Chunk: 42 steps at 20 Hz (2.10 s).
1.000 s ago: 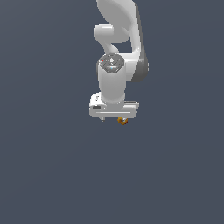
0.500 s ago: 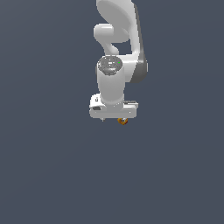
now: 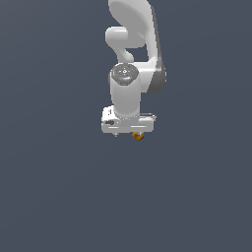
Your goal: Pick up the object and move it to a goal position.
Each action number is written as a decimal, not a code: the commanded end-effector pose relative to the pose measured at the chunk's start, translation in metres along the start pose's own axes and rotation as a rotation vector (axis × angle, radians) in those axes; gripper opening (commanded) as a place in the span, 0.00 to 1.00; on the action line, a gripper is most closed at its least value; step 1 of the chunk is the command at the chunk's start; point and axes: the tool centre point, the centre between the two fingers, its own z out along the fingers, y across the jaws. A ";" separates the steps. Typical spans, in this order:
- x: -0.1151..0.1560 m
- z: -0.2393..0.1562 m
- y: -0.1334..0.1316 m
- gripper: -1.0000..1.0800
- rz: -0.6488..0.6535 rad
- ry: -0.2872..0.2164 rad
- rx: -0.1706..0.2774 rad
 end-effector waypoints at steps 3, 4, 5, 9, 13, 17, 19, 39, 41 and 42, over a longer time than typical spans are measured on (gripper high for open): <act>-0.004 0.005 -0.003 0.96 -0.061 0.001 -0.006; -0.005 0.007 -0.004 0.96 -0.079 0.002 -0.007; -0.007 0.009 -0.005 0.96 -0.099 0.002 -0.009; -0.014 0.017 -0.009 0.96 -0.196 0.004 -0.017; -0.023 0.027 -0.016 0.96 -0.322 0.005 -0.027; -0.033 0.038 -0.023 0.96 -0.458 0.007 -0.037; -0.039 0.043 -0.026 0.96 -0.527 0.008 -0.041; -0.080 0.075 -0.054 0.96 -1.012 0.013 -0.063; -0.081 0.076 -0.055 0.96 -1.023 0.013 -0.063; -0.082 0.076 -0.055 0.96 -1.025 0.013 -0.063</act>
